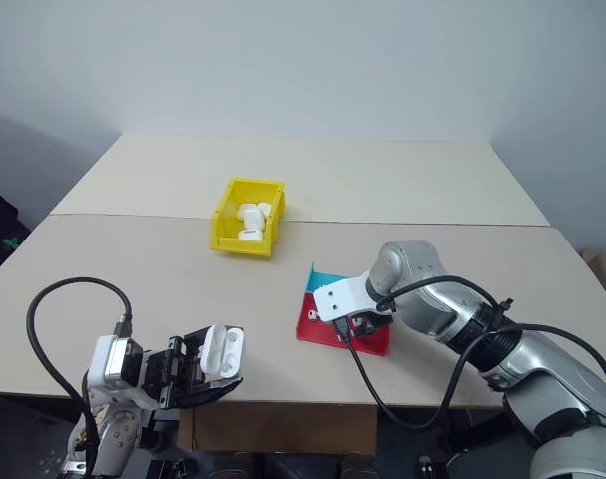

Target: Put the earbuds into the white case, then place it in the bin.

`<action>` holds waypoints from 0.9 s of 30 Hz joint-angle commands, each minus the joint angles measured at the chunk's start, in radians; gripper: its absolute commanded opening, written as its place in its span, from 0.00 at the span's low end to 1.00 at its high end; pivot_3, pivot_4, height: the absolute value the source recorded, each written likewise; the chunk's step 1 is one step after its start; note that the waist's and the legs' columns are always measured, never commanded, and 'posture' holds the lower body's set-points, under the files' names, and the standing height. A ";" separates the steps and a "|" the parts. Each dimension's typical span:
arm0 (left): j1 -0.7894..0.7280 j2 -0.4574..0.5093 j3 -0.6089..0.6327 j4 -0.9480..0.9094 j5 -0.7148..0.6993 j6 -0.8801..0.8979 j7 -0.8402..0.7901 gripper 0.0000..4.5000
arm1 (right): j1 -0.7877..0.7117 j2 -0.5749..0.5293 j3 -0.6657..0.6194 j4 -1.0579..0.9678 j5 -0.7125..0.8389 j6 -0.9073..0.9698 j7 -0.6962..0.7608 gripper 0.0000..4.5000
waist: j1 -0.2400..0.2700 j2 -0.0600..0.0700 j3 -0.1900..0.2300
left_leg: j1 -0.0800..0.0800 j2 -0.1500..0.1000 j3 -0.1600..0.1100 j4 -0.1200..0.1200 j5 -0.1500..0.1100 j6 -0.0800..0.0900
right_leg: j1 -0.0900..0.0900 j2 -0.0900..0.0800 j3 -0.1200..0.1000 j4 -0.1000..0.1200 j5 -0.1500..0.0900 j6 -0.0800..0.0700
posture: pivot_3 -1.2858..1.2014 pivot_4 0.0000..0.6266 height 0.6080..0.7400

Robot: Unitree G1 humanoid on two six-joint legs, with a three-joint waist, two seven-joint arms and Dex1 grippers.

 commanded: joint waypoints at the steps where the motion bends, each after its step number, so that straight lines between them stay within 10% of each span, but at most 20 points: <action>1: 0.020 0.006 0.003 -0.046 -0.004 -0.002 0.007 0.62 | -0.025 0.008 -0.033 0.009 -0.023 -0.032 0.015 0.59 | -0.002 0.000 0.000 | 0.000 0.000 0.000 0.000 0.000 0.000 | 0.000 0.000 0.000 0.000 0.000 0.000 | 0.52 0.24 1.00; 9: 0.033 -0.006 -0.005 -0.051 0.008 -0.014 0.026 0.62 | -0.016 0.012 -0.044 0.019 -0.035 -0.063 0.041 0.33 | 0.000 0.000 0.000 | 0.000 0.000 0.000 0.000 0.000 0.000 | 0.000 0.000 0.000 0.000 0.000 0.000 | 0.52 0.24 1.00; 27: 0.021 -0.019 -0.007 -0.020 0.026 -0.037 0.026 0.62 | 0.008 -0.027 -0.092 0.011 -0.042 -0.206 0.059 0.33 | -0.001 0.000 0.000 | 0.000 0.000 0.000 0.000 0.000 0.000 | 0.000 0.000 0.000 0.000 0.000 0.000 | 0.52 0.24 1.00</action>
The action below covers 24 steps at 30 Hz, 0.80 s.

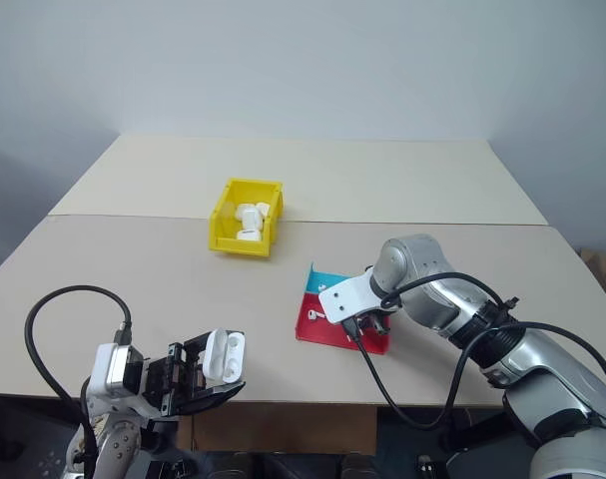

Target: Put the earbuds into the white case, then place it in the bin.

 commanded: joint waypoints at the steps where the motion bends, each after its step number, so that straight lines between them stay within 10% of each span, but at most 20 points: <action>1: -0.011 -0.007 0.000 -0.004 0.007 -0.021 0.003 0.62 | 0.002 -0.014 -0.045 -0.021 -0.004 -0.052 0.013 0.33 | -0.001 0.000 0.000 | 0.000 0.000 0.000 0.000 0.000 0.000 | 0.000 0.000 0.000 0.000 0.000 0.000 | 0.52 0.24 1.00; 24: -0.008 -0.009 -0.011 -0.031 0.038 -0.023 0.044 0.62 | 0.013 -0.010 -0.083 0.065 0.021 -0.299 0.008 0.33 | 0.000 0.000 0.000 | 0.000 0.000 0.000 0.000 0.000 0.000 | 0.000 0.000 0.000 0.000 0.000 0.000 | 0.52 0.24 1.00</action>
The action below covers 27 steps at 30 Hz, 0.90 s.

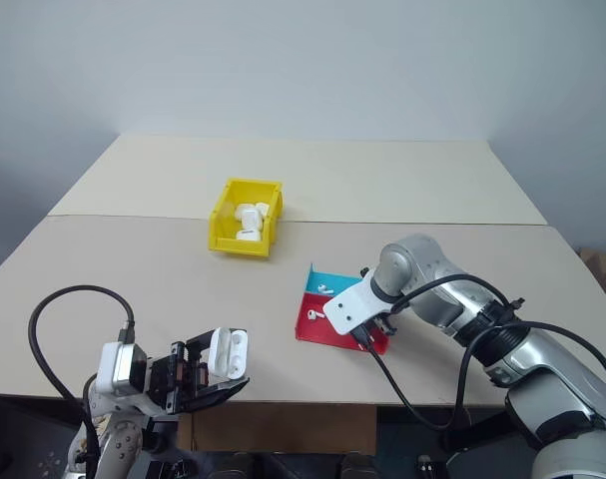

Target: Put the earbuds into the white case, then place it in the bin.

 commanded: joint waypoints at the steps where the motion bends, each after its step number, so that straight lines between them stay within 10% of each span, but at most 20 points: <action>1: -0.008 0.001 -0.006 -0.034 0.004 -0.015 0.009 0.62 | 0.005 -0.008 -0.048 -0.002 0.024 -0.063 0.015 0.33 | 0.000 0.000 0.000 | 0.000 0.000 0.000 0.000 0.000 0.000 | 0.000 0.000 0.000 0.000 0.000 0.000 | 0.52 0.24 1.00; 27: -0.010 0.010 -0.022 -0.071 0.016 -0.008 0.059 0.62 | 0.008 0.016 -0.068 0.102 -0.020 -0.259 -0.013 0.33 | 0.000 0.000 0.000 | 0.000 0.000 0.000 0.000 0.000 0.000 | 0.000 0.000 0.000 0.000 0.000 0.000 | 0.52 0.24 1.00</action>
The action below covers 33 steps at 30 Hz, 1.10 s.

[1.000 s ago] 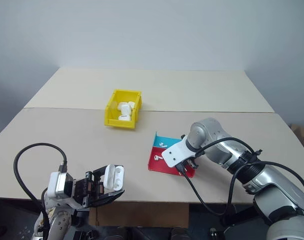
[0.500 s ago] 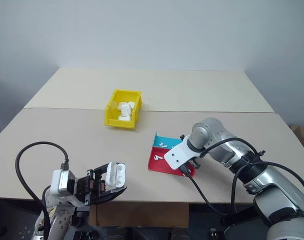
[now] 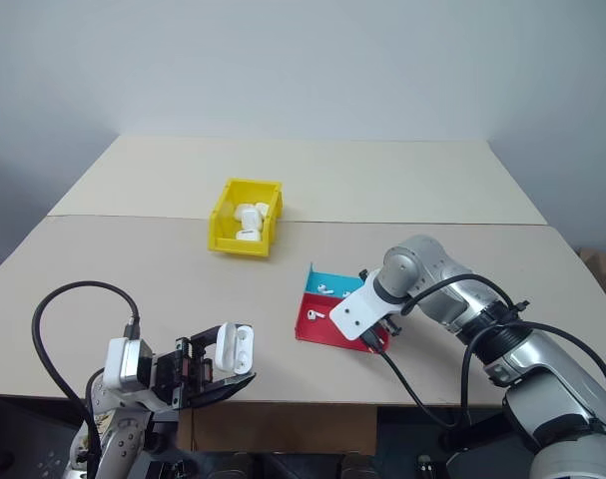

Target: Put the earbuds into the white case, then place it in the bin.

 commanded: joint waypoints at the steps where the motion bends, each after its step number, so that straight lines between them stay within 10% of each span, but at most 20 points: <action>1: -0.001 0.001 -0.004 -0.046 -0.005 -0.012 0.011 0.62 | -0.015 0.000 -0.034 0.012 -0.013 -0.038 -0.009 0.33 | 0.000 0.000 0.000 | 0.000 0.000 0.000 0.000 0.000 0.000 | 0.000 0.000 0.000 0.000 0.000 0.000 | 0.52 0.24 1.00; 10: 0.003 0.004 -0.008 -0.052 -0.001 -0.015 0.021 0.62 | -0.015 0.000 -0.039 0.034 -0.018 -0.084 0.001 0.33 | 0.000 0.000 0.000 | 0.001 0.000 0.000 0.000 0.000 0.000 | 0.001 0.000 0.000 0.000 0.000 0.000 | 0.52 0.24 1.00; 13: 0.005 0.005 -0.009 -0.055 -0.001 -0.012 0.024 0.62 | -0.009 0.001 -0.046 0.031 -0.016 -0.089 -0.004 0.14 | 0.000 0.000 0.000 | 0.001 0.000 0.000 0.000 0.000 0.000 | 0.001 0.000 0.000 0.000 0.000 0.000 | 0.52 0.24 1.00; 33: -0.009 0.012 -0.006 -0.037 -0.009 -0.010 0.016 0.62 | 0.035 -0.049 -0.238 -0.307 0.196 0.281 0.069 0.14 | 0.004 0.000 0.000 | 0.001 0.000 0.000 0.000 0.000 0.000 | 0.001 0.000 0.000 0.000 0.000 0.000 | 0.52 0.24 1.00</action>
